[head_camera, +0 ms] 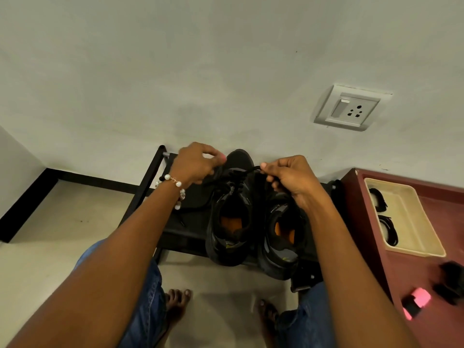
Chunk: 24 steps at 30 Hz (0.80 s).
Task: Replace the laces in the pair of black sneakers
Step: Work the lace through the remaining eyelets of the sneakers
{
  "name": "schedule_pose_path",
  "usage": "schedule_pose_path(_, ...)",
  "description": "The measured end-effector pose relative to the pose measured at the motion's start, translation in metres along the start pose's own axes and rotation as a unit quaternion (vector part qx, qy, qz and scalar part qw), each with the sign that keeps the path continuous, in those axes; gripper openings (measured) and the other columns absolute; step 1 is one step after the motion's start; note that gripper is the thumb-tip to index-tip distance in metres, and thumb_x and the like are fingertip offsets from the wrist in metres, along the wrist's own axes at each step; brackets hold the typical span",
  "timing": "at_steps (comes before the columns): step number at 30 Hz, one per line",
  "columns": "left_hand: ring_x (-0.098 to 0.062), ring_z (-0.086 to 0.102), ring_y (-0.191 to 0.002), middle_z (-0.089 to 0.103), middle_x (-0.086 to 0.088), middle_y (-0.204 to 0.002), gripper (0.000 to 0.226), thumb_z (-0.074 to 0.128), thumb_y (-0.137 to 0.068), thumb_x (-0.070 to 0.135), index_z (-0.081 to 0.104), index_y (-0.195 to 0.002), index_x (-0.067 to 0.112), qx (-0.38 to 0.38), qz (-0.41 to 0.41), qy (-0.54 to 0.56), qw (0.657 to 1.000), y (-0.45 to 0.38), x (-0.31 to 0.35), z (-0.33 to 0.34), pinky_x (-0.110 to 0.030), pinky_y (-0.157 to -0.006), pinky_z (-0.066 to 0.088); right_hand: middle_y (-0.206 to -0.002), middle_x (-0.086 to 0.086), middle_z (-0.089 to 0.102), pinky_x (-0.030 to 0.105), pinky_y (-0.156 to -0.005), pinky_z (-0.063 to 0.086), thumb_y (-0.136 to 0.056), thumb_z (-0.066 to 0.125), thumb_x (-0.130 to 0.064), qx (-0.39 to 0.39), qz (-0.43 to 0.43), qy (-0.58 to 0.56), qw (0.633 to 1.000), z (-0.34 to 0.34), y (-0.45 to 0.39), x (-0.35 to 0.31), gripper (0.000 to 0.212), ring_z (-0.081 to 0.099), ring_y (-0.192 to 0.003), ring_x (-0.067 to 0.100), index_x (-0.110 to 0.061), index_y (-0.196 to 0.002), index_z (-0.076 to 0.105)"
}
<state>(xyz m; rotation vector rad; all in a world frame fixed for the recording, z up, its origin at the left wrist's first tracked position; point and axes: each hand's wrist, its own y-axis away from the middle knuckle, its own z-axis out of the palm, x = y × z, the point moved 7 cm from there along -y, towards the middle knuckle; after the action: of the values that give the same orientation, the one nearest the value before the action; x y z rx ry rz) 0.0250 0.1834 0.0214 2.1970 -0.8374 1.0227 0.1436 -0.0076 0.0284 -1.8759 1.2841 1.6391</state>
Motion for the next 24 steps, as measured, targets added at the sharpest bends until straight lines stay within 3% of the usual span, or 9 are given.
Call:
schedule_pose_path(3, -0.005, 0.046, -0.043, 0.057, 0.000, -0.060, 0.016, 0.064, -0.091, 0.033, 0.072, -0.103, 0.027, -0.157, 0.066, 0.002, 0.985, 0.014, 0.026, 0.032, -0.022, -0.044, 0.043, -0.058, 0.003, 0.061, 0.021, -0.048, 0.044, -0.087, 0.073, -0.024, -0.022, -0.006, -0.013, 1.000, 0.015, 0.001, -0.004, 0.025, 0.049, -0.045, 0.009, 0.000, -0.080, 0.071)
schedule_pose_path(5, -0.005, 0.047, -0.044, 0.056, 0.000, -0.058, 0.015, 0.065, -0.090, 0.030, 0.074, -0.094, 0.019, -0.163, 0.080, -0.034, 0.983, 0.014, 0.028, 0.039, -0.021, -0.044, 0.042, -0.059, 0.004, 0.063, 0.021, -0.048, 0.044, -0.086, 0.074, -0.024, -0.038, -0.007, -0.014, 0.999, 0.020, 0.002, -0.005, 0.023, 0.050, -0.046, 0.010, -0.005, -0.074, 0.069)
schedule_pose_path(10, -0.005, 0.051, -0.039, 0.063, -0.001, -0.062, 0.017, 0.070, -0.087, 0.031, 0.075, -0.082, 0.016, 0.012, 0.016, -0.023, 1.000, -0.001, 0.005, 0.007, -0.022, -0.042, 0.046, -0.071, 0.005, 0.069, 0.017, -0.048, 0.044, -0.091, 0.066, -0.009, -0.045, 0.013, 0.034, 0.998, 0.013, -0.001, 0.004, 0.010, 0.055, -0.053, 0.008, -0.006, -0.083, 0.071)
schedule_pose_path(12, -0.019, 0.060, -0.051, 0.068, -0.005, -0.069, 0.023, 0.069, -0.088, 0.032, 0.075, -0.080, 0.011, 0.093, 0.016, -0.093, 0.991, -0.004, -0.002, -0.008, -0.031, -0.053, 0.055, -0.074, 0.005, 0.071, 0.017, -0.050, 0.045, -0.091, 0.064, -0.004, -0.037, 0.011, 0.065, 0.997, 0.012, -0.004, 0.008, 0.012, 0.059, -0.056, 0.008, -0.009, -0.084, 0.071)
schedule_pose_path(14, -0.028, 0.065, -0.070, 0.070, -0.010, -0.078, 0.028, 0.068, -0.088, 0.034, 0.074, -0.080, 0.008, 0.144, 0.020, -0.177, 0.973, -0.004, -0.005, -0.014, -0.035, -0.062, 0.055, -0.077, 0.007, 0.072, 0.018, -0.054, 0.047, -0.092, 0.061, 0.000, -0.036, 0.005, 0.079, 0.996, 0.016, -0.006, 0.009, 0.013, 0.063, -0.061, 0.009, -0.006, -0.091, 0.072)
schedule_pose_path(16, -0.031, 0.065, -0.091, 0.069, -0.011, -0.097, 0.027, 0.068, -0.087, 0.037, 0.072, -0.098, 0.012, 0.155, 0.030, -0.232, 0.960, -0.002, -0.003, -0.009, -0.035, -0.068, 0.051, -0.081, 0.009, 0.073, 0.020, -0.058, 0.050, -0.093, 0.059, 0.000, -0.042, -0.005, 0.083, 0.996, 0.022, -0.006, 0.008, 0.013, 0.067, -0.065, 0.013, -0.006, -0.095, 0.071)
schedule_pose_path(19, -0.025, 0.060, -0.107, 0.063, -0.007, -0.114, 0.049, 0.075, -0.081, 0.037, 0.062, -0.125, 0.021, 0.050, 0.118, -0.222, 0.967, -0.002, 0.014, 0.013, -0.036, -0.088, 0.049, -0.077, 0.010, 0.074, 0.024, -0.059, 0.054, -0.090, 0.065, -0.004, -0.037, -0.018, 0.057, 0.998, 0.030, -0.004, 0.003, 0.004, 0.072, -0.066, 0.019, -0.006, -0.088, 0.069)
schedule_pose_path(22, -0.013, 0.058, -0.107, 0.064, -0.001, -0.118, 0.044, 0.077, -0.080, 0.023, 0.066, -0.122, 0.023, -0.079, 0.218, -0.164, 0.959, 0.010, 0.034, 0.036, -0.024, -0.092, 0.044, -0.073, 0.012, 0.074, 0.024, -0.055, 0.055, -0.085, 0.073, -0.011, -0.016, -0.019, 0.021, 0.999, 0.033, -0.002, 0.003, 0.010, 0.073, -0.064, 0.022, -0.004, -0.082, 0.067)
schedule_pose_path(24, -0.009, 0.064, -0.095, 0.072, 0.000, -0.106, 0.033, 0.077, -0.080, 0.018, 0.072, -0.112, 0.022, -0.089, 0.212, -0.102, 0.968, 0.014, 0.035, 0.041, -0.021, -0.088, 0.049, -0.074, 0.014, 0.074, 0.025, -0.053, 0.055, -0.085, 0.074, -0.014, -0.014, -0.007, -0.017, 1.000, 0.033, -0.002, 0.005, 0.013, 0.073, -0.063, 0.024, -0.004, -0.081, 0.067)
